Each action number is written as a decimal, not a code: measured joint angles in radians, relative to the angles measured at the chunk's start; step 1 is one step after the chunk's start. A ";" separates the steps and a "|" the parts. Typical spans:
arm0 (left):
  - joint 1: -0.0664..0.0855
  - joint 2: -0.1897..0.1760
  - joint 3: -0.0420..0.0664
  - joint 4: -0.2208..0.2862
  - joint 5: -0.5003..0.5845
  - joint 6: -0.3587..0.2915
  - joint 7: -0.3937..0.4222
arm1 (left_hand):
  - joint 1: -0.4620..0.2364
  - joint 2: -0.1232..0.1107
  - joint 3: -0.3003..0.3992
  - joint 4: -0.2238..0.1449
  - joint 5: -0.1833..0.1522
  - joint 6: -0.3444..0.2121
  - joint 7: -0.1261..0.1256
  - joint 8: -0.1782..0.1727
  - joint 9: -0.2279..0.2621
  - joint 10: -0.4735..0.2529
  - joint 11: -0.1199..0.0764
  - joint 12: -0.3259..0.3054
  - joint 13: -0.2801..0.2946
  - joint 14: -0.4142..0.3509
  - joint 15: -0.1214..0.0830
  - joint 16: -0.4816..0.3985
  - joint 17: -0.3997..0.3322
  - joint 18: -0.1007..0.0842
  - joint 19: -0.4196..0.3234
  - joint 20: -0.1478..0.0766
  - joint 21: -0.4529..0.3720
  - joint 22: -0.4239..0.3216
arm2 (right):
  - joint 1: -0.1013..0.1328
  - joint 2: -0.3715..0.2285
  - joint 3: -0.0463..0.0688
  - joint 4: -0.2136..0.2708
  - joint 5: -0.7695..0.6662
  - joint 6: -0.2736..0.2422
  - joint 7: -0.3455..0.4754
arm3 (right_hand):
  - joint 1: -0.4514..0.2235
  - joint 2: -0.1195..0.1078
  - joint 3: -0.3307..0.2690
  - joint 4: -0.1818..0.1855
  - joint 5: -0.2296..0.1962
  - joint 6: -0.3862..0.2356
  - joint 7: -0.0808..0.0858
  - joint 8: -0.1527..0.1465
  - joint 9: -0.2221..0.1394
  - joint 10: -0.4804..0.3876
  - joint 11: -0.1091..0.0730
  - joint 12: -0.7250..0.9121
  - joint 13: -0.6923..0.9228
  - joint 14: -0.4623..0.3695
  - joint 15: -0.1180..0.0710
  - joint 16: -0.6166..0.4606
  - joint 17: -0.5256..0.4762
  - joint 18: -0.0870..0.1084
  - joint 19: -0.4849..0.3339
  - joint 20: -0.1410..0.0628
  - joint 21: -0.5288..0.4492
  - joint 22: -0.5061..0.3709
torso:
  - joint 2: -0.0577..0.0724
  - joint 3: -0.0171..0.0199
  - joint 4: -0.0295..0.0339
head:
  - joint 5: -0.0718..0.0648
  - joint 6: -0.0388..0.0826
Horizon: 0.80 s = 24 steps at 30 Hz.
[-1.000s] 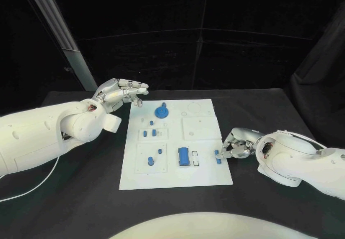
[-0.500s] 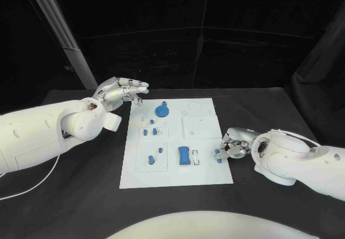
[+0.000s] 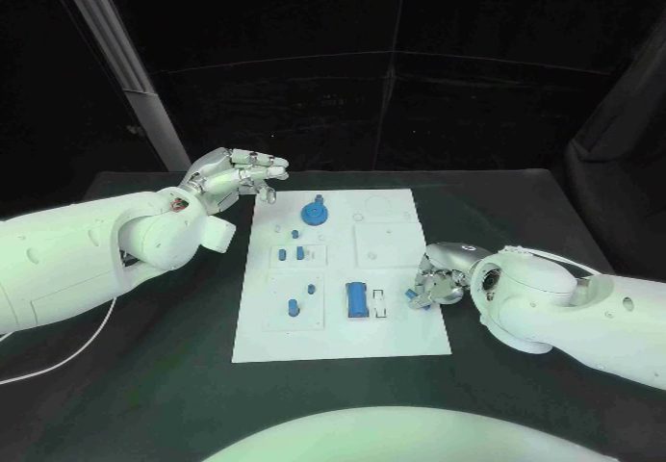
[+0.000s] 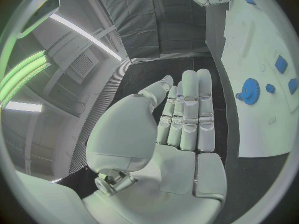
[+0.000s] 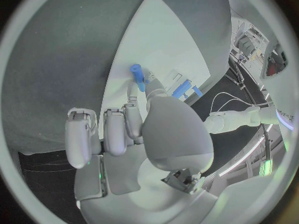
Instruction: Assemble the parts on the task board
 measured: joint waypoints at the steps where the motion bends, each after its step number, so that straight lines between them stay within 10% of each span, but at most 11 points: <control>1: 0.000 0.000 0.000 0.000 0.000 0.000 0.000 | 0.000 0.000 0.000 0.000 0.000 0.000 0.000 0.000 0.000 0.000 0.000 0.000 0.000 0.000 0.000 0.000 0.000 0.000 0.000 0.000 0.000 0.000 | 0.000 0.002 0.000 0.000 -0.010 0.004 -0.003 | 0.005 0.004 0.003 -0.009 0.006 0.000 0.000 0.000 0.000 0.000 0.000 0.000 0.000 0.000 0.000 0.000 0.000 0.000 0.000 0.000 0.000 0.000 | 0.000 0.0000 0.0000 | 0.000 0.000; 7: 0.000 -0.001 0.000 0.000 0.000 0.000 0.000 | 0.000 0.000 0.000 0.000 0.000 0.000 0.000 0.000 0.000 0.000 0.000 0.000 0.000 0.000 0.000 0.000 0.000 0.000 0.000 0.000 0.000 0.000 | 0.001 0.010 0.001 0.008 -0.048 0.018 -0.011 | 0.021 0.013 0.020 -0.037 0.068 0.001 -0.002 -0.011 -0.027 -0.004 -0.004 -0.002 0.000 0.000 0.000 0.000 0.000 0.000 0.004 -0.004 0.000 0.000 | -0.001 -0.0001 0.0000 | 0.001 -0.001; 16: 0.000 -0.002 0.000 0.000 0.000 0.000 -0.001 | 0.000 0.000 0.000 0.000 0.000 0.000 0.000 0.000 0.000 -0.004 0.004 0.000 0.000 0.000 0.000 0.000 -0.001 0.000 0.004 -0.004 -0.007 -0.001 | -0.002 -0.014 -0.001 0.023 -0.010 -0.020 -0.014 | -0.047 0.064 0.031 -0.011 0.286 0.006 -0.007 -0.012 -0.048 -0.002 -0.006 0.003 0.002 0.006 -0.006 0.009 0.000 0.000 0.000 -0.007 0.008 0.000 | -0.001 0.0007 -0.0007 | 0.002 -0.001; 24: 0.000 0.000 0.000 -0.001 0.000 0.001 -0.002 | 0.000 0.000 0.000 0.000 0.000 0.000 0.000 0.000 0.000 -0.004 0.004 0.000 0.001 0.000 0.000 0.000 -0.001 0.000 0.004 -0.004 -0.007 -0.001 | -0.008 -0.037 -0.006 0.045 0.165 -0.105 0.011 | -0.066 0.069 0.055 -0.010 0.330 0.000 -0.005 -0.009 -0.051 -0.002 -0.006 0.003 -0.005 0.007 -0.007 0.009 0.000 0.000 0.000 -0.007 0.008 0.000 | -0.001 0.0006 -0.0007 | 0.001 -0.001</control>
